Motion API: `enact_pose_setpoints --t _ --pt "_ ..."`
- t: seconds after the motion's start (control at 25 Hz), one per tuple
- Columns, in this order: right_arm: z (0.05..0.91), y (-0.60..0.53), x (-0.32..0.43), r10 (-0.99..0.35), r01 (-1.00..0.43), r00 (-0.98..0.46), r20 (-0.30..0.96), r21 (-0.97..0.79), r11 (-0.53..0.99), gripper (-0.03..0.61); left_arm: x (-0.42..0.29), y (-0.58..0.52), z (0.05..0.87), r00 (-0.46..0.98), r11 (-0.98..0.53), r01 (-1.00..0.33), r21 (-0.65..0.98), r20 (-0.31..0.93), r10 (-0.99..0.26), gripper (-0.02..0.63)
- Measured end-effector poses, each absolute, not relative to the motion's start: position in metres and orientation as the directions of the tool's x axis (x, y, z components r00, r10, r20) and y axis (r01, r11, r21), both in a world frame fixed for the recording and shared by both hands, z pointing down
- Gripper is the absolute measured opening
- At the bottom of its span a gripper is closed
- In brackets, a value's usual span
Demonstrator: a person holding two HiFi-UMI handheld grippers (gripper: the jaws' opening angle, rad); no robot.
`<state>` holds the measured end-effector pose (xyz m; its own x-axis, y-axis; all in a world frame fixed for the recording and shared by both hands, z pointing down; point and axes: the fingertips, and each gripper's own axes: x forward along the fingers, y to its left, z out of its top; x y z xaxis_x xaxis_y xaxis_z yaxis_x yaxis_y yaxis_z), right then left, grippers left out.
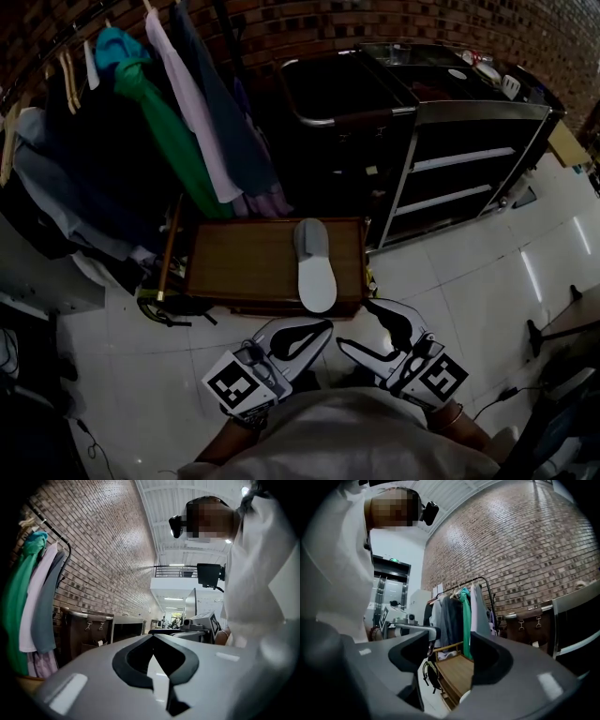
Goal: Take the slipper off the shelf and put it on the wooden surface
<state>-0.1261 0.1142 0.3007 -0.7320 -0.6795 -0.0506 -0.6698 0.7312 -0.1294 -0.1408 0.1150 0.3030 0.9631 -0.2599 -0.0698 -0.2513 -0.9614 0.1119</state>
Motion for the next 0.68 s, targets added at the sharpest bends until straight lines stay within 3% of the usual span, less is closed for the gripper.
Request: enact_pose_setpoints --t 0.28,0.68 --pt "0.298 0.122 -0.13 -0.662 -0.651 -0.745 -0.085 -0.129 0.748 0.249 -0.142 0.129 0.316 0.967 -0.955 -0.235 0.179 -0.051 -0.248 -0.003" --pt "0.311 0.12 -0.093 -0.76 -0.752 -0.649 -0.028 -0.126 0.647 0.241 -0.118 0.134 0.314 0.987 -0.977 -0.148 0.151 -0.034 -0.155 -0.003"
